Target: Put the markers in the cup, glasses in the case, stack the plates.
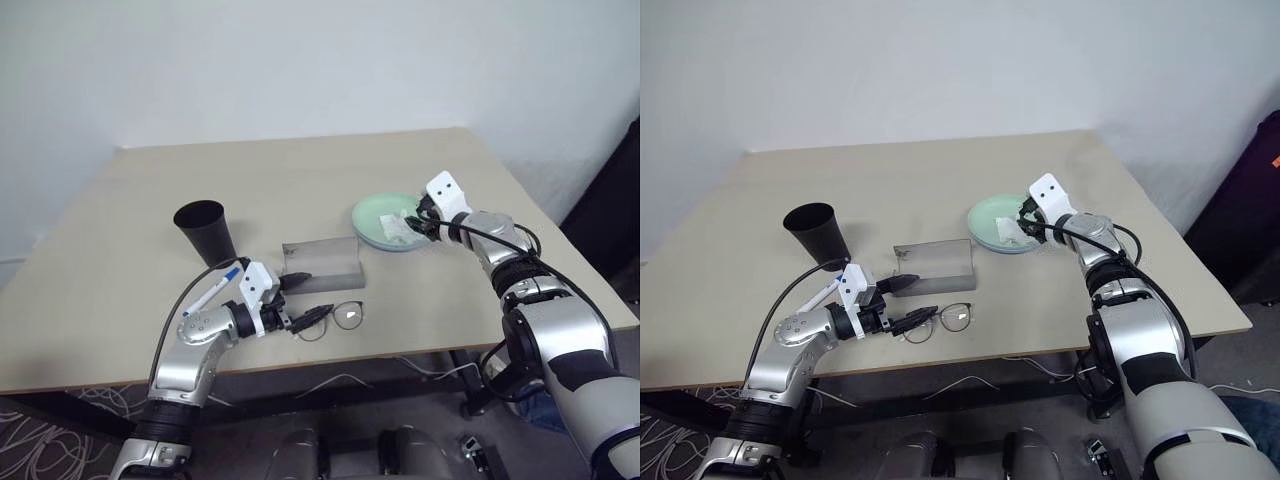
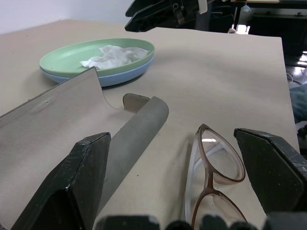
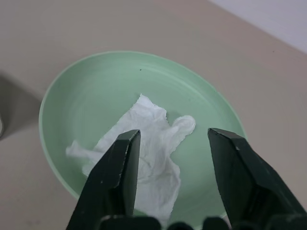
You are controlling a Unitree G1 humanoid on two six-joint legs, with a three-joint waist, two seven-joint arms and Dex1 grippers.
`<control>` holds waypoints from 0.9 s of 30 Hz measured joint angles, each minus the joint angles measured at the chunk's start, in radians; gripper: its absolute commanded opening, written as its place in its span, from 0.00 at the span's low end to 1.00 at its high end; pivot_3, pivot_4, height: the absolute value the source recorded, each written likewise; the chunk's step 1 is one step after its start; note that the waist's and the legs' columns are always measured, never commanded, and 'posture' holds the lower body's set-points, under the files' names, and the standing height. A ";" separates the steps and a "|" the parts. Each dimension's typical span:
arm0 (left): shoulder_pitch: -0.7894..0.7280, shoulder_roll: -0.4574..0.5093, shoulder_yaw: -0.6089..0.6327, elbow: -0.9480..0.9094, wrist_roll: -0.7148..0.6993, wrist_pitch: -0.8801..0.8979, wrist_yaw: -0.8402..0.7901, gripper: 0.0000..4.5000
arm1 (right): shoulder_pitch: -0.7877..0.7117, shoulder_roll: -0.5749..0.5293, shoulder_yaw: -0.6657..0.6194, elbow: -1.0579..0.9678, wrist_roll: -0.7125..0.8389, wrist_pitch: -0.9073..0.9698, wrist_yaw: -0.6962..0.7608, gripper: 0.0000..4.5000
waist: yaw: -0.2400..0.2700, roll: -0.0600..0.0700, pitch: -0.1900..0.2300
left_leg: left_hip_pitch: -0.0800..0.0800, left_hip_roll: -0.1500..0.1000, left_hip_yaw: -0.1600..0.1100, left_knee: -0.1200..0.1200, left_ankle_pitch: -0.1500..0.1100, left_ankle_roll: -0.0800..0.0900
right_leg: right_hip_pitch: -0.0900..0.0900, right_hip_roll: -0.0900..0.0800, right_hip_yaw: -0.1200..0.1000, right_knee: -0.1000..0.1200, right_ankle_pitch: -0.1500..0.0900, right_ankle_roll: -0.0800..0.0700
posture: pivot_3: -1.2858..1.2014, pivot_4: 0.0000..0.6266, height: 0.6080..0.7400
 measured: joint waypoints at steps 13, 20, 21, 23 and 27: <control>-0.180 0.107 -0.050 0.144 0.006 0.015 -0.217 0.98 | 0.384 -0.100 -0.009 -0.621 0.180 0.053 0.565 0.51 | 0.002 0.000 0.000 | 0.000 0.000 -0.002 0.001 0.000 0.000 | 0.002 -0.002 -0.001 -0.001 0.000 0.000 | 0.52 0.00 1.00; -0.358 0.127 -0.155 0.306 0.053 0.008 -0.425 0.98 | 0.547 -0.120 0.028 -0.930 0.240 0.161 0.621 0.51 | 0.002 -0.001 0.000 | 0.000 0.000 -0.004 0.001 0.000 0.000 | 0.002 -0.001 -0.004 -0.001 0.000 0.000 | 0.52 0.00 1.00; -0.379 0.126 -0.167 0.325 0.064 0.001 -0.450 0.98 | 0.560 -0.121 0.031 -0.949 0.243 0.168 0.621 0.51 | 0.002 -0.001 0.000 | 0.000 0.000 -0.004 0.001 0.000 0.000 | 0.002 -0.001 -0.004 -0.001 0.000 0.000 | 0.52 0.00 1.00; -0.423 0.124 -0.201 0.381 0.094 -0.019 -0.504 0.98 | 0.584 -0.119 0.035 -0.972 0.250 0.182 0.607 0.51 | 0.002 -0.001 0.000 | 0.000 0.000 -0.004 0.002 0.000 0.000 | 0.002 -0.001 -0.004 -0.001 0.000 0.000 | 0.52 0.00 1.00; -0.490 0.103 -0.254 0.489 0.154 -0.069 -0.577 0.98 | 0.612 -0.113 0.039 -1.007 0.259 0.195 0.571 0.51 | 0.002 -0.001 0.001 | -0.001 0.000 -0.004 0.002 0.000 0.000 | 0.001 -0.001 -0.004 -0.001 0.000 0.000 | 0.52 0.00 1.00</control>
